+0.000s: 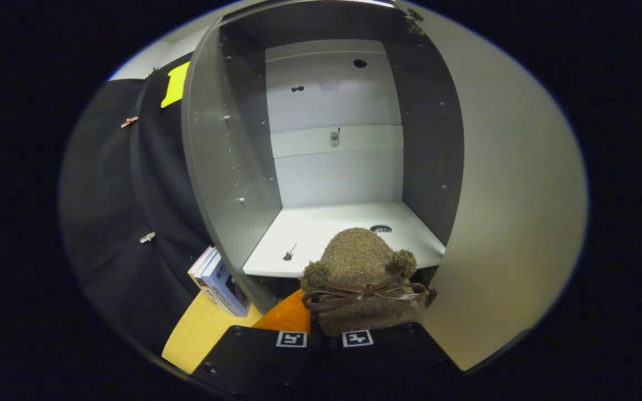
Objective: Open the shoe cabinet door, grab the shoes and put them into the shoe cabinet, then close the shoe cabinet door.
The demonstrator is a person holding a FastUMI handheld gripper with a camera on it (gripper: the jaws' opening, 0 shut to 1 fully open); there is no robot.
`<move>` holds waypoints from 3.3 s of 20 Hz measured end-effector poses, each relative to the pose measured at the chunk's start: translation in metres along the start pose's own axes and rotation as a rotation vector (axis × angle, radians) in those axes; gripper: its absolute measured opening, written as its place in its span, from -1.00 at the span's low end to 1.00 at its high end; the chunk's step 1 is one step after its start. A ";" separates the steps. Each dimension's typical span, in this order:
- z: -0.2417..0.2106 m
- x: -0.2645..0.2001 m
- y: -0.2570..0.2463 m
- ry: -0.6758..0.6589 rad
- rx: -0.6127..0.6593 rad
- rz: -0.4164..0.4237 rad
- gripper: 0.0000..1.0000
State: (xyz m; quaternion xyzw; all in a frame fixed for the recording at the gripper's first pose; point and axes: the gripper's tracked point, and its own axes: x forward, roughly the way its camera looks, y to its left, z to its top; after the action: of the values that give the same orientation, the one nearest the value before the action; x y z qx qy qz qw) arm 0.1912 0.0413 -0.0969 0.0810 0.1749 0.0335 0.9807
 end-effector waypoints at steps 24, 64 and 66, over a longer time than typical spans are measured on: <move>0.038 0.254 -0.017 0.183 0.006 -0.058 -0.84; 0.047 -0.312 -0.096 -0.380 -0.172 -0.188 0.95; 0.049 -0.332 -0.121 -0.377 -0.148 -0.236 0.96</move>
State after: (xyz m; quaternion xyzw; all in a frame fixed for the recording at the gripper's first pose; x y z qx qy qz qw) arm -0.0980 -0.1162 0.0400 -0.0071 -0.0062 -0.0845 0.9964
